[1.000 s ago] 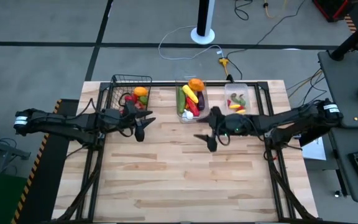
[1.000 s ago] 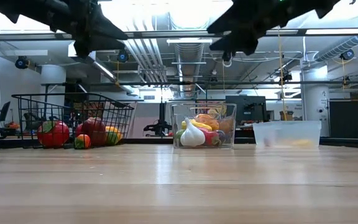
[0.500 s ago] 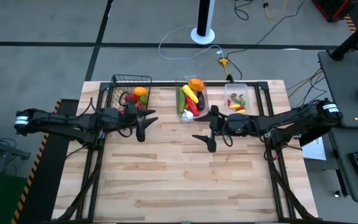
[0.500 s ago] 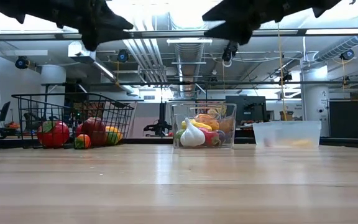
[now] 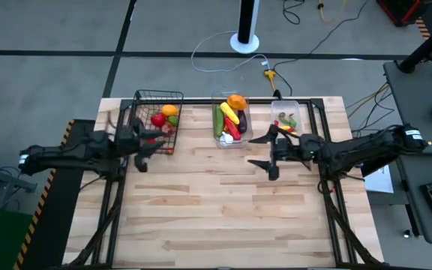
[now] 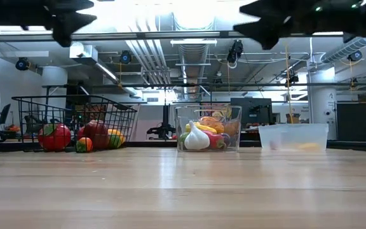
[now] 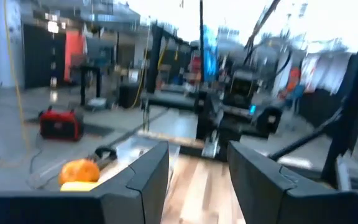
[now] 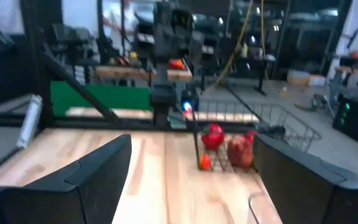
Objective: Sort produce into baskets
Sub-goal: Return to Home Position
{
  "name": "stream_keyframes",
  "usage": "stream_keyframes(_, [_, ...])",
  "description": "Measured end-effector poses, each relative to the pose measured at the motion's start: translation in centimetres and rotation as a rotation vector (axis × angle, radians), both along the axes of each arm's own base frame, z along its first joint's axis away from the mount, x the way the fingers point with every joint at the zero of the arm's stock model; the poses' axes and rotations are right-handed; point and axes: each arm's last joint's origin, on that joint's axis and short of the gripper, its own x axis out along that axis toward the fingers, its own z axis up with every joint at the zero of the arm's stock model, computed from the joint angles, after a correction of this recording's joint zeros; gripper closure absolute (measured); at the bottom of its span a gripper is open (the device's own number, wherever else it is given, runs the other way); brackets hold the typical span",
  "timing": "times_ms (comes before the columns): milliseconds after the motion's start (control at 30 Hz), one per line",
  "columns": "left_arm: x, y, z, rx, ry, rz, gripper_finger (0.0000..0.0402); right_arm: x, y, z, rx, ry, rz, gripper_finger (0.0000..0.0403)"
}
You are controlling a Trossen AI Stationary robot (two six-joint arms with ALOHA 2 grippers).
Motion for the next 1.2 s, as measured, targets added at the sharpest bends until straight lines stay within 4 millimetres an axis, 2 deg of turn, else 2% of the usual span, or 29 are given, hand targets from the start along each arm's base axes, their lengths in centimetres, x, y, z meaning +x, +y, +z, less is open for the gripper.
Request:
stream_keyframes(200, [-3.2, -0.2, -0.6, 0.002, -0.15, -0.028, 0.0254, -2.4, 0.0, 0.5, -0.013, -0.07, 0.004, 0.0078])
stream_keyframes(367, [-4.8, -0.3, -1.5, 0.003, -0.16, -0.035, 0.0254, -4.3, 0.0, 0.1, -0.016, -0.111, 0.003, 0.0078])
stream_keyframes(800, [-4.5, -0.5, -2.2, -0.031, -0.103, -0.119, 0.0254, -8.2, 0.0, -1.7, 0.007, -0.229, -0.005, 0.0078])
stream_keyframes(967, [-3.8, -0.5, -3.7, -0.062, -0.099, -0.132, 0.0254, -9.1, 0.0, -2.4, 0.016, -0.257, -0.004, 0.0078])
stream_keyframes(1200, [-2.5, -0.5, -7.5, -0.075, -0.132, -0.155, 0.0254, -10.2, 0.0, -3.5, 0.027, -0.332, -0.002, 0.0078])
